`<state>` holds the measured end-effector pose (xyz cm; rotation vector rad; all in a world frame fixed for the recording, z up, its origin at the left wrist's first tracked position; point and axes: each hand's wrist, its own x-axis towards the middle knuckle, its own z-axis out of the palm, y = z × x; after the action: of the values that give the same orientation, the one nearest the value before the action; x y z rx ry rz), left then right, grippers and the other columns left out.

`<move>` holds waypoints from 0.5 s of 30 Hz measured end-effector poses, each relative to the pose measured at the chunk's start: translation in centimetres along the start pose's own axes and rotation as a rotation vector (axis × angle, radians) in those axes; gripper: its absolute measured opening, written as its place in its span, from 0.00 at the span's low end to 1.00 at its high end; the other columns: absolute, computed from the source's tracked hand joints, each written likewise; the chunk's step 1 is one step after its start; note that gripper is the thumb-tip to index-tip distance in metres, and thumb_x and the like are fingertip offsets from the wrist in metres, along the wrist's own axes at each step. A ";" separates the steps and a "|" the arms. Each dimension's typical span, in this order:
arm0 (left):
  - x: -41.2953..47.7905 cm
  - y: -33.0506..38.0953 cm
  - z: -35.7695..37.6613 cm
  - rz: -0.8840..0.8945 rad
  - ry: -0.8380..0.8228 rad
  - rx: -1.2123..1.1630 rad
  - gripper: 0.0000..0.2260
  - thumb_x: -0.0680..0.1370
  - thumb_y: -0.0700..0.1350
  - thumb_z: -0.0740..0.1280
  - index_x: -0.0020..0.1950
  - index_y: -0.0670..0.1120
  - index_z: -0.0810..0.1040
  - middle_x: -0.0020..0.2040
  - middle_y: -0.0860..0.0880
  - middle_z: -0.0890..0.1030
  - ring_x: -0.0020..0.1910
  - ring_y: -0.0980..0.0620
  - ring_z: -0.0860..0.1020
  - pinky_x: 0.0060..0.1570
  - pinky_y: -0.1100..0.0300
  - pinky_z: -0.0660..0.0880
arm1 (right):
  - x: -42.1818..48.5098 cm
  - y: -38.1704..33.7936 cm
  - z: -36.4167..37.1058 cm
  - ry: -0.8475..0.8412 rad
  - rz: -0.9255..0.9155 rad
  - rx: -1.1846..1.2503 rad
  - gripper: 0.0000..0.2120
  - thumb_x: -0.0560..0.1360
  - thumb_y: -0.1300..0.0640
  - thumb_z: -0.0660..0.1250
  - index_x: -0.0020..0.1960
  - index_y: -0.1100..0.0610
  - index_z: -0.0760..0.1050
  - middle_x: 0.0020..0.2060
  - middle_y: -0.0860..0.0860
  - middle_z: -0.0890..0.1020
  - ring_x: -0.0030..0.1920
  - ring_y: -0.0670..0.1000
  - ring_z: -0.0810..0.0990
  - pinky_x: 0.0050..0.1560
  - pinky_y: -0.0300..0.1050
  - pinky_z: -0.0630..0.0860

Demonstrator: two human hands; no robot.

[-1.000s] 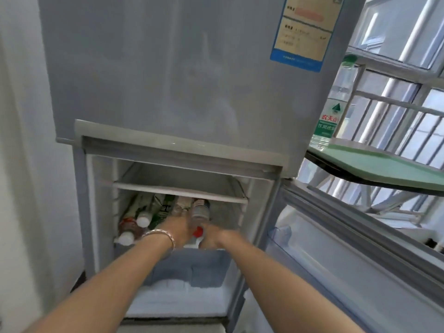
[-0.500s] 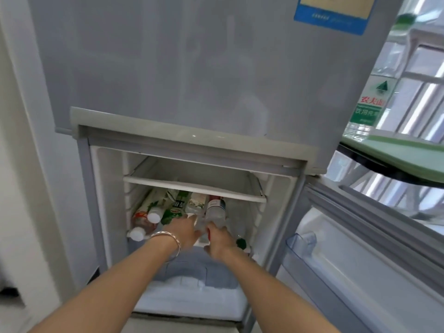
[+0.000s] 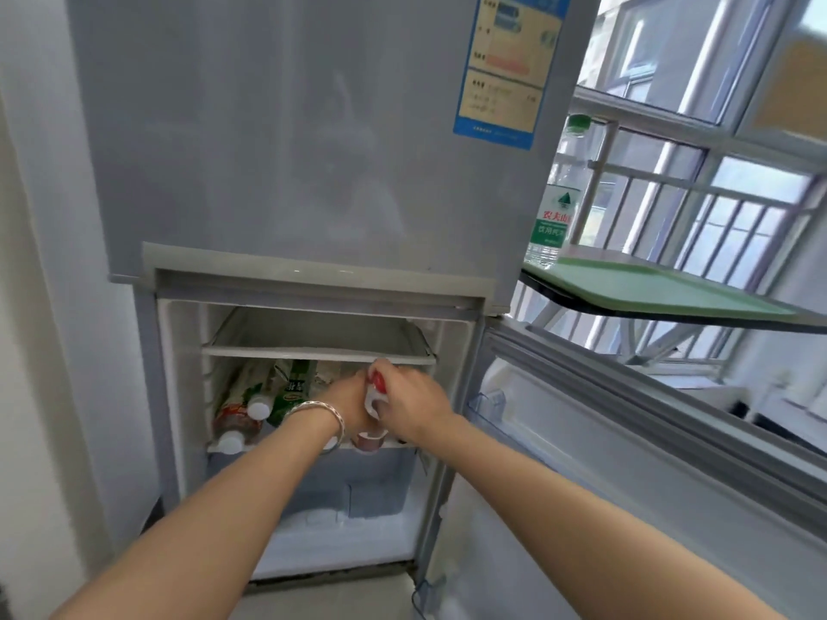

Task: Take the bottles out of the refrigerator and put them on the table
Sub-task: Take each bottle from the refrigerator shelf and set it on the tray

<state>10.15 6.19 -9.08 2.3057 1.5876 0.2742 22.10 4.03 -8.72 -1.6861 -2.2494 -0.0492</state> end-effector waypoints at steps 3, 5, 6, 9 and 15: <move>-1.2 1.3 -1.1 0.088 0.019 -0.112 0.21 0.70 0.44 0.73 0.61 0.48 0.73 0.56 0.48 0.81 0.54 0.49 0.80 0.57 0.53 0.77 | -1.3 -1.1 -3.7 0.022 0.011 0.057 0.14 0.74 0.53 0.65 0.57 0.55 0.67 0.49 0.57 0.81 0.48 0.62 0.79 0.50 0.56 0.78; -1.9 2.0 -2.2 0.115 0.056 -0.240 0.20 0.69 0.44 0.74 0.59 0.50 0.74 0.53 0.50 0.81 0.54 0.49 0.80 0.58 0.52 0.77 | -1.6 -1.4 -6.2 -0.008 0.023 0.060 0.15 0.74 0.54 0.65 0.58 0.55 0.67 0.48 0.56 0.80 0.48 0.60 0.78 0.52 0.57 0.77; -2.2 2.4 -2.9 0.133 0.074 -0.264 0.19 0.69 0.45 0.74 0.59 0.49 0.75 0.53 0.50 0.81 0.54 0.49 0.80 0.58 0.53 0.77 | -1.7 -1.5 -7.5 -0.022 0.041 0.090 0.17 0.74 0.55 0.65 0.61 0.55 0.66 0.48 0.55 0.79 0.48 0.59 0.78 0.52 0.56 0.77; -3.4 3.9 -5.4 0.158 0.108 -0.331 0.17 0.71 0.47 0.74 0.58 0.47 0.77 0.52 0.49 0.81 0.56 0.47 0.80 0.58 0.54 0.76 | -2.6 -1.0 -11.6 -0.058 0.158 0.273 0.32 0.72 0.57 0.67 0.73 0.57 0.58 0.51 0.55 0.78 0.50 0.57 0.78 0.49 0.50 0.75; -5.5 8.1 -9.9 0.253 0.129 -0.500 0.09 0.70 0.52 0.74 0.48 0.54 0.80 0.47 0.52 0.84 0.45 0.50 0.83 0.37 0.56 0.81 | -5.3 0.4 -14.9 -0.337 0.340 0.321 0.35 0.67 0.58 0.75 0.70 0.58 0.66 0.60 0.55 0.78 0.58 0.57 0.78 0.50 0.50 0.80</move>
<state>11.86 0.01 3.21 2.1104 1.1088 0.7963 27.33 -4.06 3.78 -1.9725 -2.0059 0.6828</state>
